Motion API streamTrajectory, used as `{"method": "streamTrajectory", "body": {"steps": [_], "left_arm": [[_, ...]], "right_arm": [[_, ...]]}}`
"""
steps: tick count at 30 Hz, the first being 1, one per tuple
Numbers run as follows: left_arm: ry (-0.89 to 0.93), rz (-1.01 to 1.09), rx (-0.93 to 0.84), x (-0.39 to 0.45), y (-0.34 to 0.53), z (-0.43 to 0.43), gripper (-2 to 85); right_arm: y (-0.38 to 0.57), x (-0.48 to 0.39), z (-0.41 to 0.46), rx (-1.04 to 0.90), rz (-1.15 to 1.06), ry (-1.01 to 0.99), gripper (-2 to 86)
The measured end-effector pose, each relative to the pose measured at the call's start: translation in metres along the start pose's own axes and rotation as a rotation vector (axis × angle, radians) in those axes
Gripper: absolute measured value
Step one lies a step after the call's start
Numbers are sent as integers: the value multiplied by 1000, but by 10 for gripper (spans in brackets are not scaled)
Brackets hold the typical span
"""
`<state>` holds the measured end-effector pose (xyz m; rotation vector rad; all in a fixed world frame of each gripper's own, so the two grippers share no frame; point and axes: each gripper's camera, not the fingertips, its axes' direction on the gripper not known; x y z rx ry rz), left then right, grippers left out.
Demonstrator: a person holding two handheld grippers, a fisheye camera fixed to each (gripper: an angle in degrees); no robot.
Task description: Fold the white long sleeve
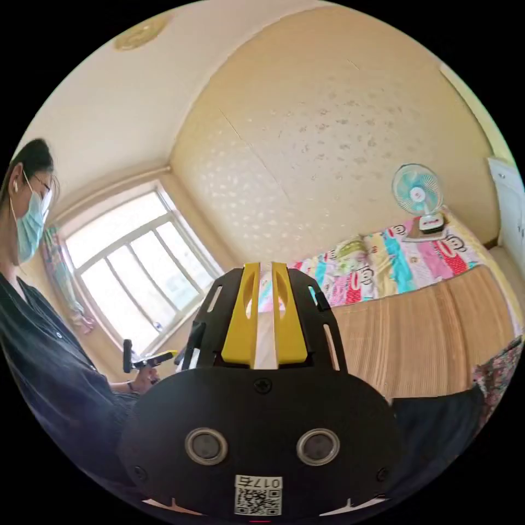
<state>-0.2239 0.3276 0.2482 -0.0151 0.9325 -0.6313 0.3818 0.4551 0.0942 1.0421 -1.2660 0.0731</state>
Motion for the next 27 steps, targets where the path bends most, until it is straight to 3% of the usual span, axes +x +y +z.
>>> {"method": "streamTrajectory", "body": {"steps": [6, 14, 22, 24, 27], "left_arm": [[-142, -76, -101, -104, -20, -21, 94], [-41, -260, -283, -234, -70, 49, 113], [-63, -289, -470, -295, -84, 151, 121], [-53, -296, -539, -300, -61, 166, 122], [-94, -212, -478, -289, -36, 142, 95]], "right_arm": [[69, -78, 113, -94, -92, -287, 7], [120, -151, 229, -89, -82, -441, 2], [193, -161, 230, -69, 35, -147, 3], [215, -162, 228, -82, 95, 27, 3], [241, -166, 235, -109, 127, 217, 4]]}}
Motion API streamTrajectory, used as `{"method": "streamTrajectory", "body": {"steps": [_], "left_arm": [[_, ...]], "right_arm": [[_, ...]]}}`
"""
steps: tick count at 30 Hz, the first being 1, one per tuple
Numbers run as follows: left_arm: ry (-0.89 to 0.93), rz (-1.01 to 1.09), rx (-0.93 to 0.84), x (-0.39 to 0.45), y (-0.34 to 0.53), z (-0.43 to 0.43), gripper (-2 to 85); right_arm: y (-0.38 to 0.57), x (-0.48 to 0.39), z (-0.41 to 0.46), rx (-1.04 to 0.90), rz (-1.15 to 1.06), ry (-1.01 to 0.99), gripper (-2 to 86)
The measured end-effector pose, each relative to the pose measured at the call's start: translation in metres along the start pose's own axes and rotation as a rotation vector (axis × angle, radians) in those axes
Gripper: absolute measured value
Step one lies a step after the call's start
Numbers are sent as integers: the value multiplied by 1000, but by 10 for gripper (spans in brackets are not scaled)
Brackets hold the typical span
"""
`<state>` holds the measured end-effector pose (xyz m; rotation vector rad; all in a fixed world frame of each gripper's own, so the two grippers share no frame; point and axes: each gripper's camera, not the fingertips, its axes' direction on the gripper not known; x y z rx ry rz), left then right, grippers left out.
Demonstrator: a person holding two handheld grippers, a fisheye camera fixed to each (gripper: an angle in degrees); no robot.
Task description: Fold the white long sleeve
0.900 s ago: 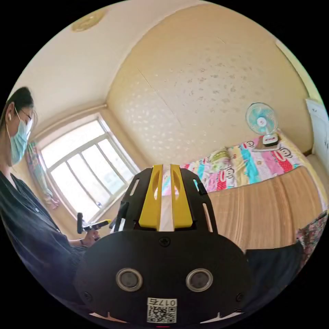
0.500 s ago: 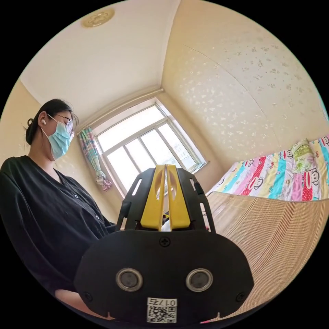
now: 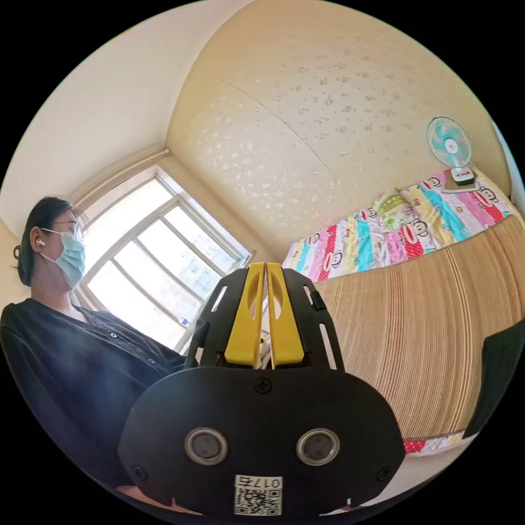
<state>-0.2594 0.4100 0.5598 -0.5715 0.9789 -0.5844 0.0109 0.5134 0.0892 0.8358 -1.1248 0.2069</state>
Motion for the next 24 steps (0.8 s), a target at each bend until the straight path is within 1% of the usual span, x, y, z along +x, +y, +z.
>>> {"method": "streamTrajectory", "body": {"steps": [2, 3, 4, 5, 6, 7, 8, 9, 10, 11, 13, 14, 16, 17, 19, 20, 21, 22, 23, 24], "left_arm": [[59, 22, 1, -5, 15, -11, 71], [150, 20, 12, -15, 23, -22, 49], [287, 26, 38, -29, 29, -36, 40], [364, 32, 53, -36, 32, -43, 36], [500, 40, 62, -51, 38, -56, 17], [622, 78, 45, -65, 41, -69, 5], [680, 110, 39, -71, 43, -77, 2], [794, 181, 45, -83, 48, -99, -3], [898, 247, 78, -94, 54, -125, -5], [951, 283, 105, -99, 58, -140, -6], [1094, 443, 223, -100, 77, -202, -8], [1108, 496, 247, -95, 83, -217, -8], [1191, 691, 377, -60, 109, -268, -9], [1229, 737, 406, -50, 115, -276, -9], [1470, 963, 512, 3, 140, -300, -9], [1544, 1016, 535, 17, 145, -303, -9], [1686, 1100, 575, 48, 154, -307, -9], [1803, 1155, 589, 79, 159, -306, -9], [1849, 1177, 580, 97, 162, -305, -9], [1914, 1229, 528, 136, 166, -301, -8]], "right_arm": [[15, 1, 8, 10, 28, 40, 4], [25, 4, 13, 25, 40, 39, 4], [30, 5, 16, 32, 42, 31, 4], [39, 7, 21, 44, 41, 24, 4], [47, 6, 27, 47, 25, 54, 4], [50, 5, 30, 47, 16, 85, 4], [58, 2, 37, 48, -12, 161, 4], [65, -1, 45, 49, -41, 225, 4], [68, -1, 49, 51, -52, 248, 4], [75, -1, 57, 59, -74, 274, 4], [83, 2, 67, 70, -109, 258, 4], [86, 6, 74, 68, -131, 223, 5], [89, 13, 83, 60, -158, 157, 6], [89, 16, 88, 57, -178, 110, 8], [90, 20, 97, 44, -227, 25, 10], [89, 20, 103, 19, -267, -40, 13], [87, 19, 110, -23, -319, -107, 16], [87, 18, 115, -50, -348, -142, 19], [87, 13, 124, -100, -408, -209, 24], [88, 7, 133, -142, -476, -277, 37]]}}
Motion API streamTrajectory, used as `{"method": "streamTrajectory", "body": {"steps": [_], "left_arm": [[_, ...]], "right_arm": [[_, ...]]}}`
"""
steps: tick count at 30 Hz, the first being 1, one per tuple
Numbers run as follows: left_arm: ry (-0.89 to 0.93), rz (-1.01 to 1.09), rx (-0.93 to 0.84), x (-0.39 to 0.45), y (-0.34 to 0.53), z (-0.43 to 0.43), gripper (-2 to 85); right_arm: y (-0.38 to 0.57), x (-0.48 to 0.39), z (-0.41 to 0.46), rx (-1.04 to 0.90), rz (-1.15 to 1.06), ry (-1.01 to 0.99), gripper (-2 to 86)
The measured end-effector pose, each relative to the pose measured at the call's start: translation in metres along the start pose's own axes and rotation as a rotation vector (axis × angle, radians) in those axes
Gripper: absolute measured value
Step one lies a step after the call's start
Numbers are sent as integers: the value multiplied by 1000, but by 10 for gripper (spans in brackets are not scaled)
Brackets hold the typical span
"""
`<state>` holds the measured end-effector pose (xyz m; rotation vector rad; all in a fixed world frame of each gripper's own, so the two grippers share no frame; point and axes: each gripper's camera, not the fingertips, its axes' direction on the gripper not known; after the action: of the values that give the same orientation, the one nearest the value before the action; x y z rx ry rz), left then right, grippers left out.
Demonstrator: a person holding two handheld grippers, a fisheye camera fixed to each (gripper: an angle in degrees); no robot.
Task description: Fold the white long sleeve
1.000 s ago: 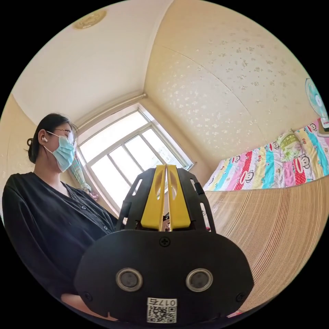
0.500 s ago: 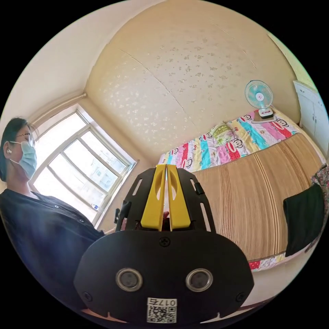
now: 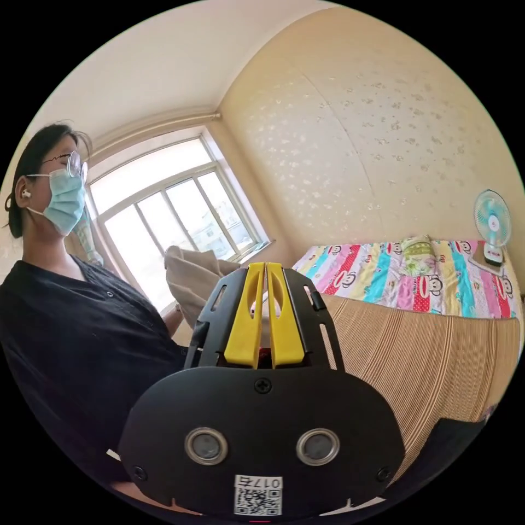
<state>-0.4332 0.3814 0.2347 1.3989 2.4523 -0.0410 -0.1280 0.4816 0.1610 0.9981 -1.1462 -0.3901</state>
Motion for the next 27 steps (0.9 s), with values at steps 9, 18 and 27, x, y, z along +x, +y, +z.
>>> {"method": "streamTrajectory", "body": {"steps": [9, 18, 27], "left_arm": [[360, -344, -249, -134, 119, 266, -7], [-53, -454, -653, -195, 188, 370, -3], [-1085, -490, -799, -303, 242, 407, 107]], "right_arm": [[33, 1, 91, -5, -256, -28, 145], [75, 49, 166, -204, -259, -46, 77], [91, 107, 237, -428, -223, 520, 46]]}}
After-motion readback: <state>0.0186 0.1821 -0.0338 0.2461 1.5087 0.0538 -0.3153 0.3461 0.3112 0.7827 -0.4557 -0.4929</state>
